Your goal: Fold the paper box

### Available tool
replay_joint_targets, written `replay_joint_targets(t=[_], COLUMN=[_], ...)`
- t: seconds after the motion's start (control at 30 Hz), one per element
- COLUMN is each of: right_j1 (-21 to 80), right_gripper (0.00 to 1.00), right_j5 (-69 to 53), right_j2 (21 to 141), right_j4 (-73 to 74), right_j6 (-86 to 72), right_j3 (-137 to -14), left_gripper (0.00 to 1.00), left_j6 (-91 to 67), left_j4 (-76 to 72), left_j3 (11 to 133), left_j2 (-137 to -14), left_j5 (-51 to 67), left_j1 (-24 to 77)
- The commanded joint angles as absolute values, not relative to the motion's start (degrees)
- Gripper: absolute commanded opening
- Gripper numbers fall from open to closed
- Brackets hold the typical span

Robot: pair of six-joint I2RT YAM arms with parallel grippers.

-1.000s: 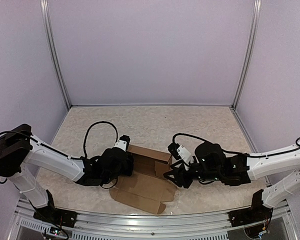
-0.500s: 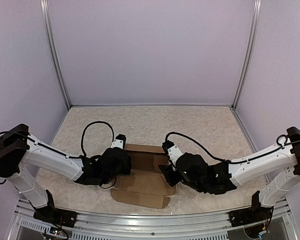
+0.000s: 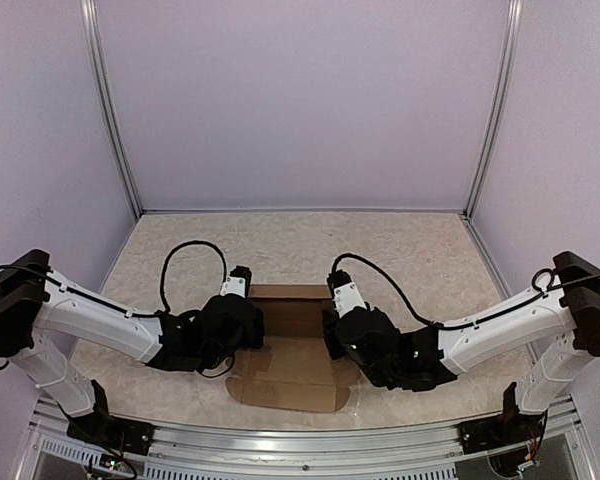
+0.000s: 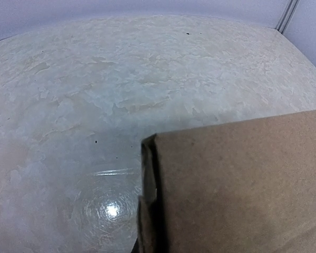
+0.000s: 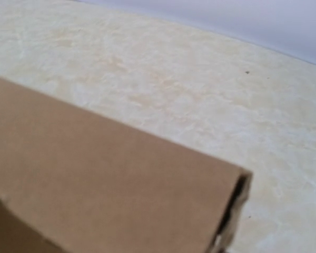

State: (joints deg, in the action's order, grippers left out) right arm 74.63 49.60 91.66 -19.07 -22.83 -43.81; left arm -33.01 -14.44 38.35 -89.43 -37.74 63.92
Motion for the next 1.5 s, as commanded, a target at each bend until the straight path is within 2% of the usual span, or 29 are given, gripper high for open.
replay_joint_targets(t=[0.0,0.23,0.27,0.5,0.93,1.03,1.23,1.47], right_j1=[75.14,75.20,75.20,75.70,75.64,74.66,71.79,67.45], right_gripper=[0.37,0.01,0.00,0.00,0.00,0.00,0.00,0.00], right_j5=[51.46,51.41,51.34,52.90,55.75,55.08,51.66,40.52], right_j2=[93.65,95.01,95.25,97.29,100.94,100.85,100.43,99.79], right_j4=[-22.05,-21.37,-21.33,-19.45,-7.78,-6.16,-7.35,-15.61], right_j6=[-20.97,-19.99,-20.04,-22.38,-29.87,-30.57,-29.08,-22.17], right_j3=[-45.91,-47.81,-48.03,-50.61,-56.97,-56.97,-55.69,-52.26], left_gripper=[0.00,0.00,0.00,0.00,0.42,0.45,0.59,0.62], left_j6=[-32.86,-33.75,-33.95,-34.69,-34.16,-33.50,-33.07,-30.41], left_j4=[-15.07,-14.21,-13.90,-10.28,-9.32,-8.17,-4.15,0.64], left_j3=[39.81,40.25,40.49,43.41,43.77,42.80,39.33,34.78], left_j2=[-87.33,-86.32,-86.39,-87.39,-85.66,-84.03,-76.86,-63.13], left_j5=[-35.28,-35.71,-35.72,-36.49,-35.44,-34.74,-32.83,-26.69], left_j1=[65.89,66.01,66.07,66.01,66.08,66.01,65.93,65.31])
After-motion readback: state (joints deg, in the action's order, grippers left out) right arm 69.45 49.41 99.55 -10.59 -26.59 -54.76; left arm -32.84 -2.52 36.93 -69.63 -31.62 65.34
